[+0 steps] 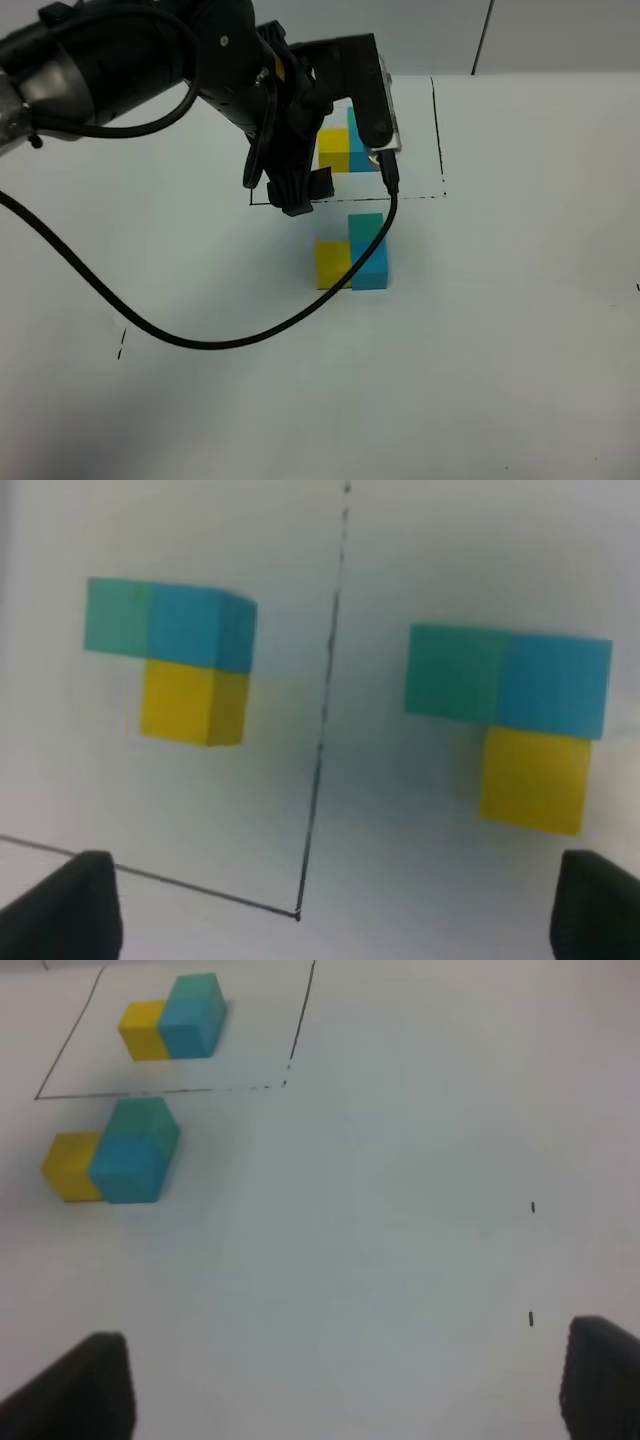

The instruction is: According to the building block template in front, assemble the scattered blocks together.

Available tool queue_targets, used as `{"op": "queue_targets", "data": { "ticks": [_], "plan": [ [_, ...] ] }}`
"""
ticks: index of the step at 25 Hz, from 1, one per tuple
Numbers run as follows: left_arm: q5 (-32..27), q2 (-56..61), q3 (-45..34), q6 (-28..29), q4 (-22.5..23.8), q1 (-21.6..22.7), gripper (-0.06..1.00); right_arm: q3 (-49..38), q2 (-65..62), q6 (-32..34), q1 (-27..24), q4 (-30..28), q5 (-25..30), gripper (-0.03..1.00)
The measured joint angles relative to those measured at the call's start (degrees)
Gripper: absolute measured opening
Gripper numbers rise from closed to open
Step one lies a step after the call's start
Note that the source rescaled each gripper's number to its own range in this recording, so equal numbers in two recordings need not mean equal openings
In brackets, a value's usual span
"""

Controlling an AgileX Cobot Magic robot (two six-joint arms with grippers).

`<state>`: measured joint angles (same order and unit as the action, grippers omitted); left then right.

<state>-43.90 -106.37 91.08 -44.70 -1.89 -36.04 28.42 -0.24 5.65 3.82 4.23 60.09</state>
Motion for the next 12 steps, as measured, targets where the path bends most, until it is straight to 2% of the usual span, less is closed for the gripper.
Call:
{"op": "queue_targets", "data": {
  "ticks": [3, 7, 12],
  "plan": [
    [-0.8, 2.7, 0.0, 8.6, 2.9, 2.2, 1.0, 0.0, 0.0, 0.0, 0.0, 0.0, 0.0, 0.73],
    [-7.1, 5.9, 0.0, 19.2, 6.4, 8.0, 1.0, 0.0, 0.0, 0.0, 0.0, 0.0, 0.0, 0.73],
    [-10.5, 9.9, -1.8, 26.3, 7.3, 17.2, 1.0, 0.0, 0.0, 0.0, 0.0, 0.0, 0.0, 0.73]
  ]
}}
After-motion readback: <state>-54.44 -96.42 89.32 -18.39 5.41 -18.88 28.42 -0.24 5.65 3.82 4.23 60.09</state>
